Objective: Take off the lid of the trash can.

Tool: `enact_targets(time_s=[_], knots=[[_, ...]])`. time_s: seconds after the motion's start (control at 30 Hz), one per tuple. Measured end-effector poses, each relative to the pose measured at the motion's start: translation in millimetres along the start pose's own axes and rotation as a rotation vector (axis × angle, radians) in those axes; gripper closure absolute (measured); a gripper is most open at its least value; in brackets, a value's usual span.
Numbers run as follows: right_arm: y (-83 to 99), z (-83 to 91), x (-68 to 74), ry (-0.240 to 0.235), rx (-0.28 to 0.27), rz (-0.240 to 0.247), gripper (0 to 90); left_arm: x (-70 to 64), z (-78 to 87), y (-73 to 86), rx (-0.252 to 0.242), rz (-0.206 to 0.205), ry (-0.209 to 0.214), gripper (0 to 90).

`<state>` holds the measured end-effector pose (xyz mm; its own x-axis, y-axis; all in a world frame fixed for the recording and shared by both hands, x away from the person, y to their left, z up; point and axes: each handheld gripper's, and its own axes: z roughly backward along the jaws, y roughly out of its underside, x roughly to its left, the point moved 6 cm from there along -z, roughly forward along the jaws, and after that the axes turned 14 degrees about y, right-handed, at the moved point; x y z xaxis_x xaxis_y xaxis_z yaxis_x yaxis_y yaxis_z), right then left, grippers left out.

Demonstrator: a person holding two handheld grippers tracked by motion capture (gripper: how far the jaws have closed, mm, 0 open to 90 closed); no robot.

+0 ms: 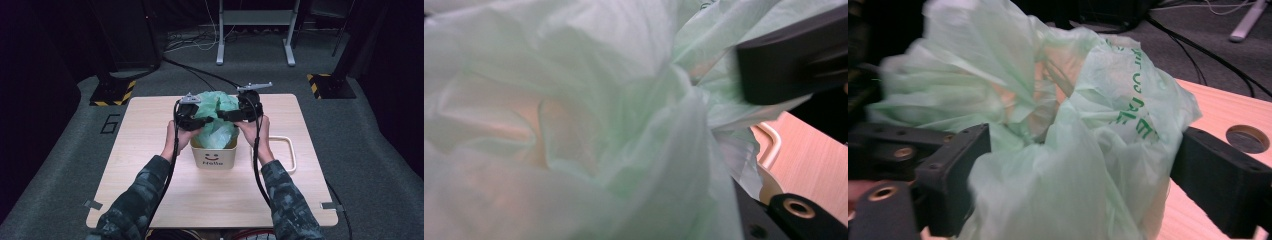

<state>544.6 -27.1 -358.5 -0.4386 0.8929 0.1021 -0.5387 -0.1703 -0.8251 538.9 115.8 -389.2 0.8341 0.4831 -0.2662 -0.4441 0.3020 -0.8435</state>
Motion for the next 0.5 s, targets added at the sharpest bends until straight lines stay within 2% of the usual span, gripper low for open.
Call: enact_targets(time_s=[0.2, 0.23, 0.27, 0.43, 0.5], knots=[[2.1, 8.6, -3.3, -0.020, -0.004, -0.005, 6.9, 1.0, -1.0, -0.3, 0.002, 0.004, -0.008, 89.3], [3.4, 10.3, -4.0, -0.019, -0.007, 0.006, 5.9, 1.3, 0.3, -0.9, 0.001, -0.001, -0.006, 89.3], [7.3, 15.0, -5.4, -0.013, -0.011, 0.019, 5.5, 2.1, 2.4, -1.8, 0.000, -0.001, -0.009, 89.3], [18.1, 25.4, -10.8, -0.006, -0.025, 0.020, 4.1, 2.4, 6.5, -4.5, -0.012, 0.002, -0.010, 89.3], [29.6, 33.6, -15.2, 0.011, -0.028, 0.029, 3.9, 2.4, 8.8, -6.9, -0.019, 0.003, -0.010, 89.3]])
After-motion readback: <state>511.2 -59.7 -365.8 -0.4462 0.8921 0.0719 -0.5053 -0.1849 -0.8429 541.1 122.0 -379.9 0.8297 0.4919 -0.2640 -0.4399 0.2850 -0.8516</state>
